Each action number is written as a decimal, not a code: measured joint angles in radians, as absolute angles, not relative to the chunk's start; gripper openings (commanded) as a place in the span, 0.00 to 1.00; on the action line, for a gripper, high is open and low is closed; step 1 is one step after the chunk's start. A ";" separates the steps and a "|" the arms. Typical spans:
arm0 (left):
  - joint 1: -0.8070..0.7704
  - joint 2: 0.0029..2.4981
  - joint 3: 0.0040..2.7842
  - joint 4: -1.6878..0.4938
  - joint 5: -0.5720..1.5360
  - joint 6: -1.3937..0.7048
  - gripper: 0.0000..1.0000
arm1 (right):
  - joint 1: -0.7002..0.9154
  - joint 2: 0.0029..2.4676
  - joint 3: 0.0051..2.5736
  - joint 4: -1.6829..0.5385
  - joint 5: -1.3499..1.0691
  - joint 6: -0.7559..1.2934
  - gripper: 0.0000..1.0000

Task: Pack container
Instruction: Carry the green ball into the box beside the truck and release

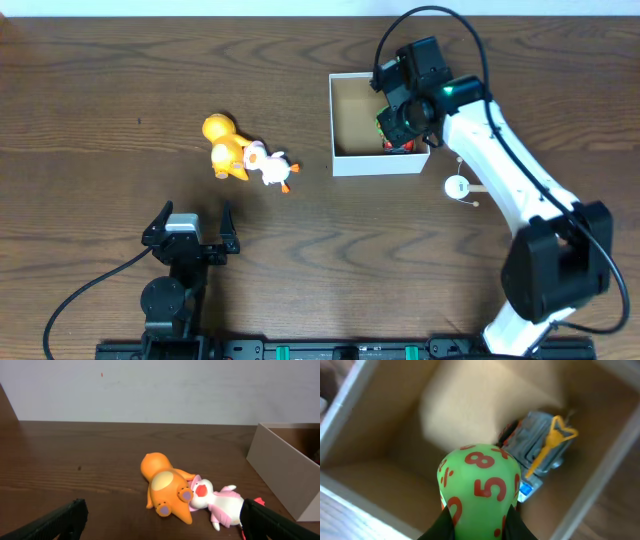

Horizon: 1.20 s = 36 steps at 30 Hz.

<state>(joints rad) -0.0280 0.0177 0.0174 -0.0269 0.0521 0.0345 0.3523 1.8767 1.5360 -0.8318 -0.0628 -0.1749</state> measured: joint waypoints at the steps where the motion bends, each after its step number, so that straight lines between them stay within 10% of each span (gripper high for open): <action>1: -0.028 0.018 0.017 -0.027 0.052 0.035 0.98 | 0.352 1.888 1.536 -0.833 -0.063 -0.175 0.02; 5: -0.028 0.018 0.018 -0.027 0.052 0.035 0.98 | 0.352 1.922 1.536 -0.832 -0.061 -0.178 0.13; 7: -0.028 0.018 0.017 -0.027 0.052 0.035 0.98 | 0.352 1.922 1.536 -0.833 -0.061 -0.179 0.40; 11: -0.028 0.018 0.018 -0.027 0.052 0.035 0.98 | 0.352 1.922 1.536 -0.846 -0.065 -0.188 0.60; 36: -0.028 0.018 0.018 -0.027 0.052 0.035 0.98 | 0.358 1.924 1.536 -0.915 -0.064 -0.190 0.69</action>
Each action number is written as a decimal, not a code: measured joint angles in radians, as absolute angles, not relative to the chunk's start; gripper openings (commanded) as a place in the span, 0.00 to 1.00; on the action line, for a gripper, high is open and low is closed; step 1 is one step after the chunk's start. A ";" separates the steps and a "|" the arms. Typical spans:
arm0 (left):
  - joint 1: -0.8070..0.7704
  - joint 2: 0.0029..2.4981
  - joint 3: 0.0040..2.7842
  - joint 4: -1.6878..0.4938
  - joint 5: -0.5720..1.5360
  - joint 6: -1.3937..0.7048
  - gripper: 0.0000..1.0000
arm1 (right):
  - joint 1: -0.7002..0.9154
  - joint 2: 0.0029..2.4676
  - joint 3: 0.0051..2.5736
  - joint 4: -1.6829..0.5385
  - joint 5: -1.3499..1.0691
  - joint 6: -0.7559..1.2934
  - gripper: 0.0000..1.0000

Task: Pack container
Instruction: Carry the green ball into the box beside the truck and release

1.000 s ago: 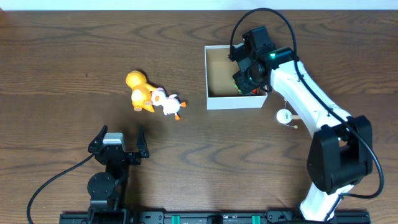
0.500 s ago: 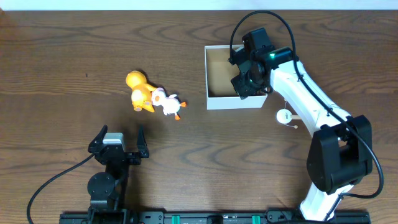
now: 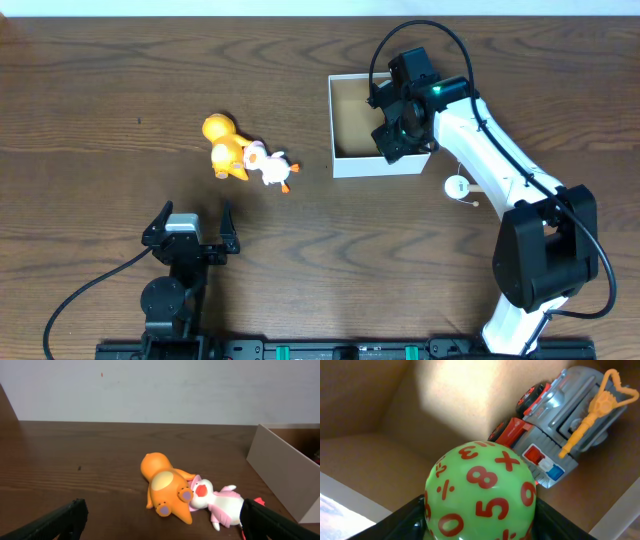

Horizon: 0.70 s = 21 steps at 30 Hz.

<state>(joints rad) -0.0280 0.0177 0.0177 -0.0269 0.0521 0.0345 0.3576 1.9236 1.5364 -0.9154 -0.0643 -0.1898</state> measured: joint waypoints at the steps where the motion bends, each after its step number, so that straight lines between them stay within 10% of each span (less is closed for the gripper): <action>1: -0.028 0.018 0.018 -0.027 0.052 0.035 0.98 | 0.358 1.922 1.536 -0.913 -0.064 -0.189 0.71; 15: -0.028 0.018 0.017 -0.027 0.052 0.035 0.98 | 0.358 1.803 1.536 -0.904 -0.065 -0.189 0.68; 21: -0.028 0.018 0.018 -0.027 0.052 0.035 0.98 | 0.358 1.803 1.536 -0.880 -0.091 -0.187 0.33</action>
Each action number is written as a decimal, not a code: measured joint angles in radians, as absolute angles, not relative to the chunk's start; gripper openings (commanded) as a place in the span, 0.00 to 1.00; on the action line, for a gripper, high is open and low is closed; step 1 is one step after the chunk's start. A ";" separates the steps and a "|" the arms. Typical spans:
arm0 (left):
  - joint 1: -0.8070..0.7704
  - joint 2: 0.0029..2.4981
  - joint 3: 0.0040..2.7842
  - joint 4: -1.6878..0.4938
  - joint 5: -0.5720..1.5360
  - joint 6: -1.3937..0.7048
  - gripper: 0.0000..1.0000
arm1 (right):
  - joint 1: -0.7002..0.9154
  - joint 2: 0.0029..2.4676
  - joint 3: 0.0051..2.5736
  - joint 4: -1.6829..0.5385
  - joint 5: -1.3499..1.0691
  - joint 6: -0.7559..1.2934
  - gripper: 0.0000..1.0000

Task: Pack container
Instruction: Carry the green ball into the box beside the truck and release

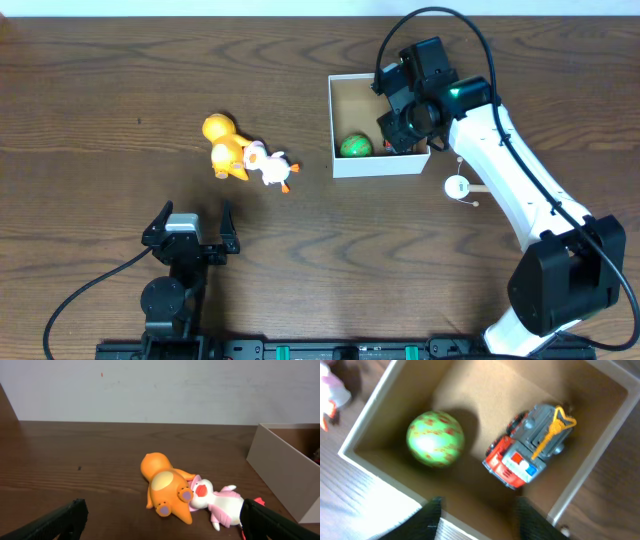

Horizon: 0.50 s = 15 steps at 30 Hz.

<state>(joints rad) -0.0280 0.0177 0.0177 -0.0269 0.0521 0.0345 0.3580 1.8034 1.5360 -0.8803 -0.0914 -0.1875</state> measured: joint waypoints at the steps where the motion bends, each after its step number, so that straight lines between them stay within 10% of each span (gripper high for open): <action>1: -0.028 0.018 0.017 -0.027 0.052 0.035 0.98 | 0.358 1.803 1.536 -0.870 -0.102 -0.186 0.27; 7: -0.028 0.018 0.017 -0.027 0.052 0.035 0.98 | 0.368 1.803 1.536 -0.805 -0.138 -0.176 0.04; 15: -0.028 0.018 0.018 -0.027 0.052 0.035 0.98 | 0.398 1.826 1.536 -0.731 -0.168 -0.157 0.01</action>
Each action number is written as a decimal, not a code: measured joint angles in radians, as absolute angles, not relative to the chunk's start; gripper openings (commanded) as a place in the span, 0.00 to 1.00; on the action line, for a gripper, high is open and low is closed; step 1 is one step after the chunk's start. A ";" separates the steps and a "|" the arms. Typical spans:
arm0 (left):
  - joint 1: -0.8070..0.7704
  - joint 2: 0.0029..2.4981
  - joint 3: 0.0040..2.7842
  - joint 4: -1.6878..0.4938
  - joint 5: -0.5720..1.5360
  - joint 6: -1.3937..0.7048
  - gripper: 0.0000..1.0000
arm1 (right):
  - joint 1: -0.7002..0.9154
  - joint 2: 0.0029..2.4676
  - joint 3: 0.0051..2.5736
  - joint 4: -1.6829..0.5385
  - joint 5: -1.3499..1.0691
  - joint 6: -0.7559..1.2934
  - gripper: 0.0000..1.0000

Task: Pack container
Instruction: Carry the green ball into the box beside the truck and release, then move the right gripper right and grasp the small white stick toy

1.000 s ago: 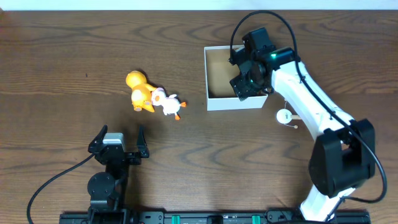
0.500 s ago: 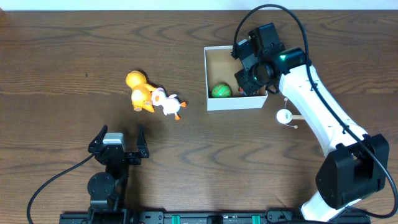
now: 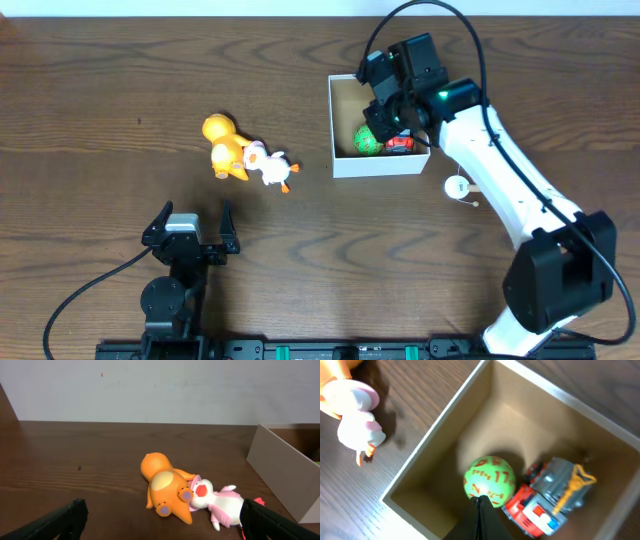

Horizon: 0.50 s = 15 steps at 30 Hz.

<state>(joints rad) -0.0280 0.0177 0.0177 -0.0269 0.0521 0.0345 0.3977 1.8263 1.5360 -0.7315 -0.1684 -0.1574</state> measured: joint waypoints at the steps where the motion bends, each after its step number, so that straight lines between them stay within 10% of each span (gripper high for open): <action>1: -0.028 0.018 0.018 -0.027 0.052 0.035 0.98 | 0.403 1.834 1.536 -0.733 -0.170 -0.157 0.01; 15: -0.028 0.018 0.018 -0.027 0.052 0.035 0.98 | 0.303 1.822 1.536 -1.008 -0.001 0.169 0.01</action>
<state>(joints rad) -0.0280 0.0177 0.0177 -0.0269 0.0521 0.0345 0.3031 1.8217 1.5360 -1.0077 -0.0010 0.1688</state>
